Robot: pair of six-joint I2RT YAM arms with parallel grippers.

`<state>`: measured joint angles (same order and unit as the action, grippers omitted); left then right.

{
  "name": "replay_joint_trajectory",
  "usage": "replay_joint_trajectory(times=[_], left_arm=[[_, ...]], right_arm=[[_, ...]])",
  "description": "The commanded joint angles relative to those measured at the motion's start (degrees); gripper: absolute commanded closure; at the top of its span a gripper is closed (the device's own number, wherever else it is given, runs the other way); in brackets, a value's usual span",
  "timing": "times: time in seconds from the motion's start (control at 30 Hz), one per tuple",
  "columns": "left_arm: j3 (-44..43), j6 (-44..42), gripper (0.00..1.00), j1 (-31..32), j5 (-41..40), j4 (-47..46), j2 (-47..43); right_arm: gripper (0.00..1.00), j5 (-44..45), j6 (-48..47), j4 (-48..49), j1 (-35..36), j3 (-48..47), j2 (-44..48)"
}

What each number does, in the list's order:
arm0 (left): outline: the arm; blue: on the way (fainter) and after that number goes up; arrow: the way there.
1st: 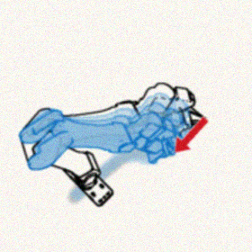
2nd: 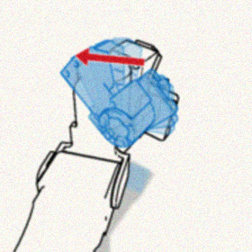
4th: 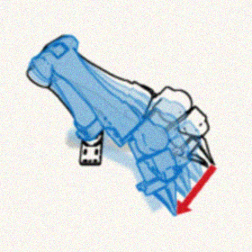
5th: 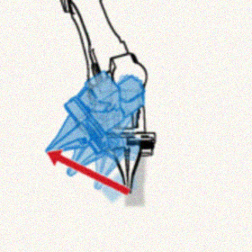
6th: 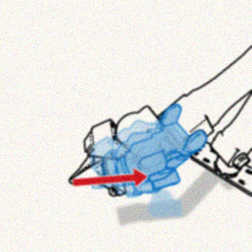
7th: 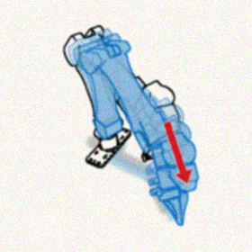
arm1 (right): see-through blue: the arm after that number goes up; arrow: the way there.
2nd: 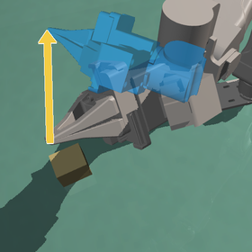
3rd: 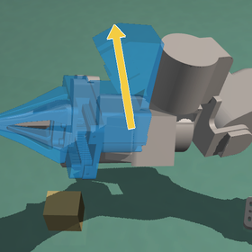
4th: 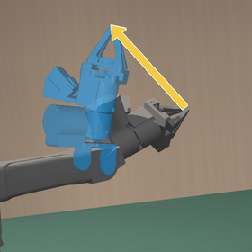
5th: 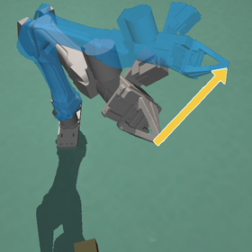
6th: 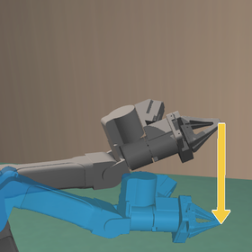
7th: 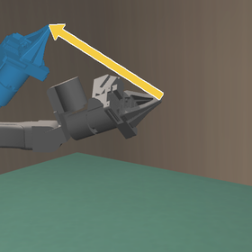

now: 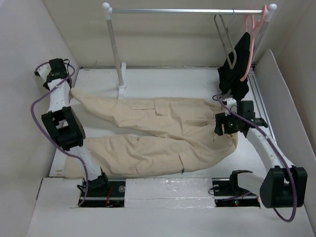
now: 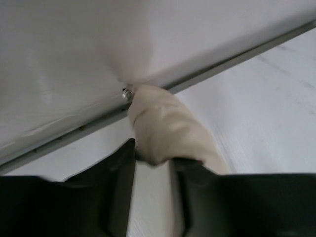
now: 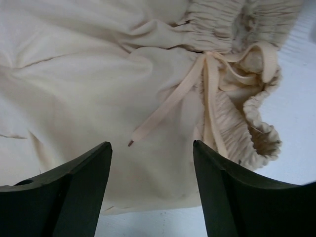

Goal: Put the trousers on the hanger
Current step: Flatten out the trousers at the center of the board.

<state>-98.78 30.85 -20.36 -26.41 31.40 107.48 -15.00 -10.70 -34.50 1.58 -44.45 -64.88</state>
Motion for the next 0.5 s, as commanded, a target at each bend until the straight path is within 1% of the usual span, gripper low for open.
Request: replay_joint_trajectory(times=[0.0,0.03,0.07,0.1,0.13,0.2,0.27,0.33,0.37,0.4,0.43,0.47], left_arm=[[-2.82,-0.09,0.68,-0.38,0.82,9.12,5.80],[-2.21,0.17,0.59,-0.38,1.36,8.95,5.81],[-1.33,0.70,0.40,-0.38,1.89,7.38,5.64],[-0.11,1.05,0.32,-0.38,2.76,6.75,4.59],[1.65,1.75,0.25,-0.38,2.60,6.49,3.97],[3.50,4.73,0.23,-0.38,1.98,6.48,2.31],[6.92,7.37,0.23,-0.38,1.63,5.44,0.37],[10.87,9.22,0.24,0.14,4.17,3.07,-3.49],[12.02,9.31,0.24,0.84,5.05,0.01,-4.90],[13.17,8.88,0.24,1.98,6.36,-1.76,-7.70],[14.48,8.35,0.25,3.30,6.98,-3.34,-8.94],[14.41,8.17,0.25,6.62,7.43,-4.23,-9.57]], right_arm=[[0.27,-0.99,0.41,0.14,-2.89,-3.80,1.51],[0.24,-0.90,0.68,-0.04,-3.51,-4.76,1.77],[0.23,-0.64,1.11,-0.04,-4.65,-5.12,1.95],[0.17,-0.29,2.25,0.05,-5.36,-5.56,2.13],[0.15,-0.46,2.70,0.83,-6.06,-5.82,2.13],[0.11,-0.73,4.62,3.63,-8.34,-5.48,1.78],[0.11,-1.25,6.56,6.10,-10.36,-4.43,1.16],[0.11,-2.83,10.33,11.72,-13.09,-3.20,0.20],[0.11,-3.45,13.65,14.17,-13.71,-1.54,-0.24],[0.08,-4.15,14.99,19.16,-14.24,-0.91,-1.72],[0.07,-4.33,16.22,21.64,-14.24,-0.38,-2.87],[0.07,-4.42,17.28,24.80,-14.24,-0.03,-3.93]])
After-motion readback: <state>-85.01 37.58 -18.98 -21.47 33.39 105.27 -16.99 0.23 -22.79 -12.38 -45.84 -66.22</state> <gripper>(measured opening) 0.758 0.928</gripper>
